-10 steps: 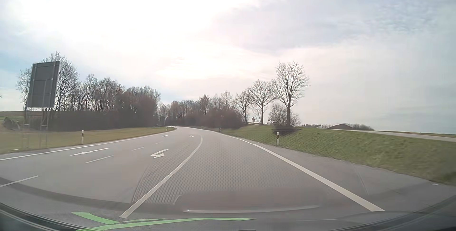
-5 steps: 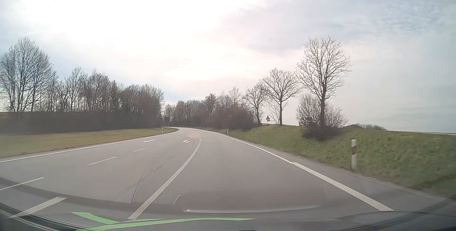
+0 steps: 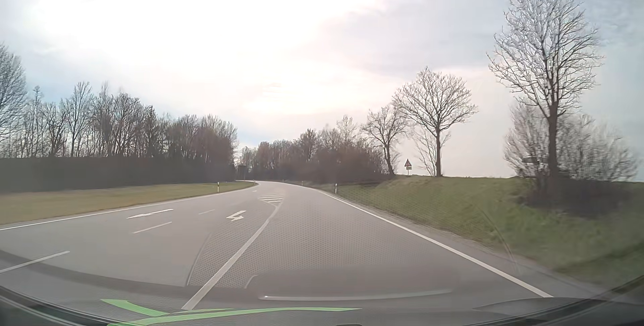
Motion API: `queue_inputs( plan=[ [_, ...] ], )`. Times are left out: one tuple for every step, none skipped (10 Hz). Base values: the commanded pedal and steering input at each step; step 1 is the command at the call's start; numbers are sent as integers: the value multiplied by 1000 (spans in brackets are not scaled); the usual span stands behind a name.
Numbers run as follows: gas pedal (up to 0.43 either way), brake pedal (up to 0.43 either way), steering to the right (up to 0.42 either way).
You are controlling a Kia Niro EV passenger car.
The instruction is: Follow the waypoints while adhering to traffic rules and regulations
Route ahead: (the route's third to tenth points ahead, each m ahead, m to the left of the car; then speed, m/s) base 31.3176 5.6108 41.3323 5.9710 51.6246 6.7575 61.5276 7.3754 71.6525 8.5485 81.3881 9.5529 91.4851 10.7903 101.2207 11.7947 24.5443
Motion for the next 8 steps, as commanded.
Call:
queue_inputs(
  plan=[
    [260, 0, -14],
    [260, 0, -14],
    [260, 0, -14],
    [260, 0, -12],
    [260, 0, -10],
    [260, 0, -11],
    [268, 0, -10],
    [268, 0, -11]
  ],
)
